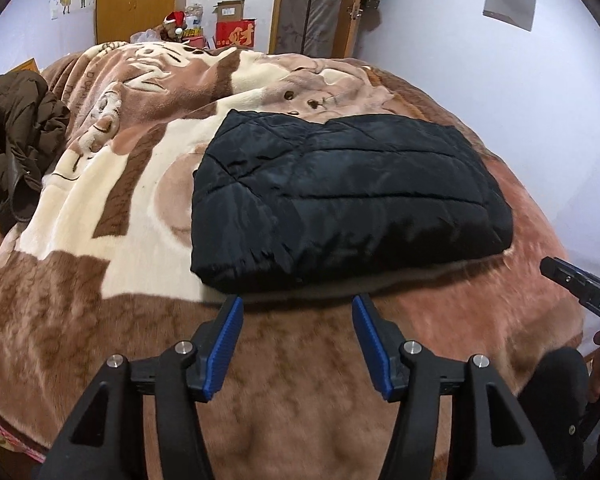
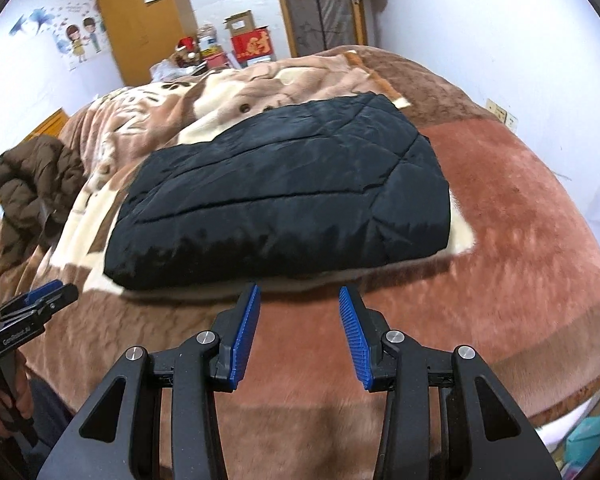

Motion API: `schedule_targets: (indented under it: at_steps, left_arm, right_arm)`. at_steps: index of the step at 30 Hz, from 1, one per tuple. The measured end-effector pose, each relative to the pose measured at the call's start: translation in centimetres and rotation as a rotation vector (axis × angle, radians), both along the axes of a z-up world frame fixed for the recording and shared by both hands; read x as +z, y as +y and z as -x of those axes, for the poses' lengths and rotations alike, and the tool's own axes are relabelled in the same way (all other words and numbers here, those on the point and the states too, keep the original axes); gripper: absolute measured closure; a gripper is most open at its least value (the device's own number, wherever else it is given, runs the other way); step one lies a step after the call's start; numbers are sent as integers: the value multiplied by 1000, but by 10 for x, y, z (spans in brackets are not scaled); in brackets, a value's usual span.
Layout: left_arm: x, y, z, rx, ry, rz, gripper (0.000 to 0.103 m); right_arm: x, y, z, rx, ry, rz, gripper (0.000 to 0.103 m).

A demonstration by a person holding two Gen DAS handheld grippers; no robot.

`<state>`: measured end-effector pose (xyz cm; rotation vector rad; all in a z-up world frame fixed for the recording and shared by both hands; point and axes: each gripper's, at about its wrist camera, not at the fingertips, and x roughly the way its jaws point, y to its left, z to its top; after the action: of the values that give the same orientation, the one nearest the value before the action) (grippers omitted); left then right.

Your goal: Fold large clothes

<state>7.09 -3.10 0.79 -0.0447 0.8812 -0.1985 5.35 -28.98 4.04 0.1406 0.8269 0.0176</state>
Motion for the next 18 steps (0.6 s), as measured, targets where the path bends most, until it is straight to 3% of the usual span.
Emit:
schedule_targets:
  at_steps: [5, 8, 13, 18]
  left_arm:
    - [8, -7, 30, -18, -15, -6, 43]
    - [13, -9, 44, -23, -29, -2, 38]
    - [14, -12, 55, -30, -28, -2, 37]
    - [14, -17, 61, -39, -35, -20, 37]
  right_arm:
    - [6, 15, 28, 20, -20, 39, 60]
    - [7, 20, 41, 25, -26, 55, 60]
    - [5, 25, 51, 34, -18, 60, 52]
    - [3, 28, 56, 43, -14, 61, 52]
